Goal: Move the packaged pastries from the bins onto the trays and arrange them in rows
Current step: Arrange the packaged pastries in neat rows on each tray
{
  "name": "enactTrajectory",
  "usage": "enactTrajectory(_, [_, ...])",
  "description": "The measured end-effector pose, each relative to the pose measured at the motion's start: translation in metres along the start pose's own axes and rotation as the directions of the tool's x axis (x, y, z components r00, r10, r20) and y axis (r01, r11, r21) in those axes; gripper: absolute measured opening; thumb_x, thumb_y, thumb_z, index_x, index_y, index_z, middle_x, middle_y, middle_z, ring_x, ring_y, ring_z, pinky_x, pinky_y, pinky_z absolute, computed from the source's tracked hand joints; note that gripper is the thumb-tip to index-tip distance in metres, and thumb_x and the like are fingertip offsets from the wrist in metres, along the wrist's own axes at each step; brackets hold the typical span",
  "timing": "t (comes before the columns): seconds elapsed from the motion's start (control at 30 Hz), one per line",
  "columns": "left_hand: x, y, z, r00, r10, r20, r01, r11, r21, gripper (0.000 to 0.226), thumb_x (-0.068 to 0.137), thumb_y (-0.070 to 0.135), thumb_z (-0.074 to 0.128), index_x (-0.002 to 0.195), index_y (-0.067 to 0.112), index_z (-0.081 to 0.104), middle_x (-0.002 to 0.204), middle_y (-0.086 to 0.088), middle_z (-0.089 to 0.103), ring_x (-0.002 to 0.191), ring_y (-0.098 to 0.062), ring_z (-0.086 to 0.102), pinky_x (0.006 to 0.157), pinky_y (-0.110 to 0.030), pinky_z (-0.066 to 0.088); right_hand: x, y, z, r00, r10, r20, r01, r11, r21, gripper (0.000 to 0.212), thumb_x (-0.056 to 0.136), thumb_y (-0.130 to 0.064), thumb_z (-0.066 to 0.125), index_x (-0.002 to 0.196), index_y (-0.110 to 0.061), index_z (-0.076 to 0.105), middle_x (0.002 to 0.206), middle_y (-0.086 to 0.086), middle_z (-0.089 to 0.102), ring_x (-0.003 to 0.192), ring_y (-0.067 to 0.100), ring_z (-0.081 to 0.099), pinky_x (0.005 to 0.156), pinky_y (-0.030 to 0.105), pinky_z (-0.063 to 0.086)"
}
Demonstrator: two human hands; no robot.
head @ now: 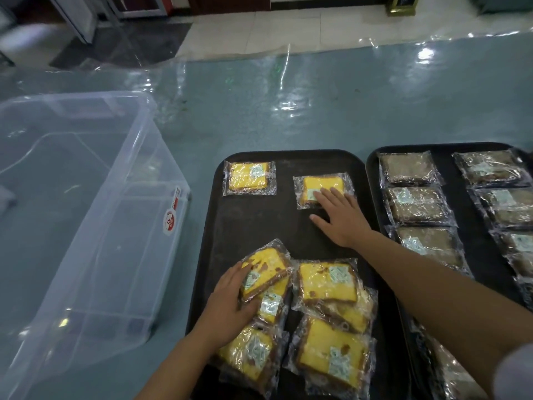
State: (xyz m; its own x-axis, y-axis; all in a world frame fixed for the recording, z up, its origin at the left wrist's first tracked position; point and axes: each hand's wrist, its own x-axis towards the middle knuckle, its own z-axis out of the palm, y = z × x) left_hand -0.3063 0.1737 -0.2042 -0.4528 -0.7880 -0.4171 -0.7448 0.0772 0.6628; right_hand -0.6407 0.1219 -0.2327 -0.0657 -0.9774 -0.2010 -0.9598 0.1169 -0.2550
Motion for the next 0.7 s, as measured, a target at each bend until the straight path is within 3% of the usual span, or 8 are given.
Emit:
enactTrajectory(0.13, [-0.001,0.002,0.001,1.0,-0.01,-0.015,0.01,1.0,0.013,0.082,0.08,0.061,0.051,0.154,0.039,0.025,0.16,0.018,0.02,0.148,-0.008,0.019,0.12,-0.05,0.026,0.018,0.004,-0.007,1.0,0.029,-0.007,-0.029,0.999,-0.02,0.064,0.101,-0.055,0.028,0.157,-0.028,0.012,0.165,0.0,0.011,0.152,0.02,0.002,0.122,0.046,0.0])
enactTrajectory(0.33, [-0.001,0.004,0.002,1.0,-0.024,-0.011,0.024,0.999,0.027,0.074,0.091,0.042,0.063,0.155,0.037,0.025,0.161,0.016,0.019,0.147,-0.01,0.021,0.121,-0.045,0.027,0.038,0.01,-0.012,0.996,0.085,0.017,-0.085,0.996,-0.015,0.067,0.1,-0.055,0.031,0.157,-0.026,0.012,0.165,0.003,0.011,0.152,0.024,0.004,0.122,0.051,0.004])
enactTrajectory(0.53, [0.001,0.008,0.001,0.997,-0.076,0.005,0.076,0.997,-0.015,0.074,0.086,0.042,0.068,0.15,0.044,0.029,0.147,0.019,0.03,0.137,-0.013,0.039,0.112,-0.043,0.042,0.043,0.017,-0.027,0.998,0.046,0.036,-0.049,0.995,0.082,0.062,0.1,-0.052,0.039,0.154,-0.024,0.026,0.163,0.003,0.021,0.151,0.024,0.011,0.122,0.05,0.007])
enactTrajectory(0.6, [0.001,0.01,0.002,0.997,-0.075,-0.008,0.075,0.997,0.024,0.073,0.089,0.037,0.068,0.151,0.038,0.029,0.143,0.019,0.029,0.138,-0.014,0.035,0.116,-0.041,0.036,0.035,0.014,-0.031,0.998,0.06,0.001,-0.059,0.991,0.119,0.062,0.099,-0.052,0.041,0.153,-0.023,0.03,0.162,0.004,0.024,0.151,0.026,0.012,0.121,0.051,0.008])
enactTrajectory(0.7, [-0.001,0.009,0.004,0.996,-0.074,-0.053,0.077,0.995,0.057,0.075,0.085,0.047,0.067,0.151,0.039,0.033,0.156,0.014,0.026,0.145,-0.015,0.027,0.12,-0.047,0.029,0.002,0.0,-0.026,0.996,0.07,-0.051,-0.057,0.973,0.222,0.058,0.098,-0.048,0.046,0.149,-0.024,0.035,0.16,0.004,0.029,0.15,0.025,0.016,0.121,0.052,0.01])
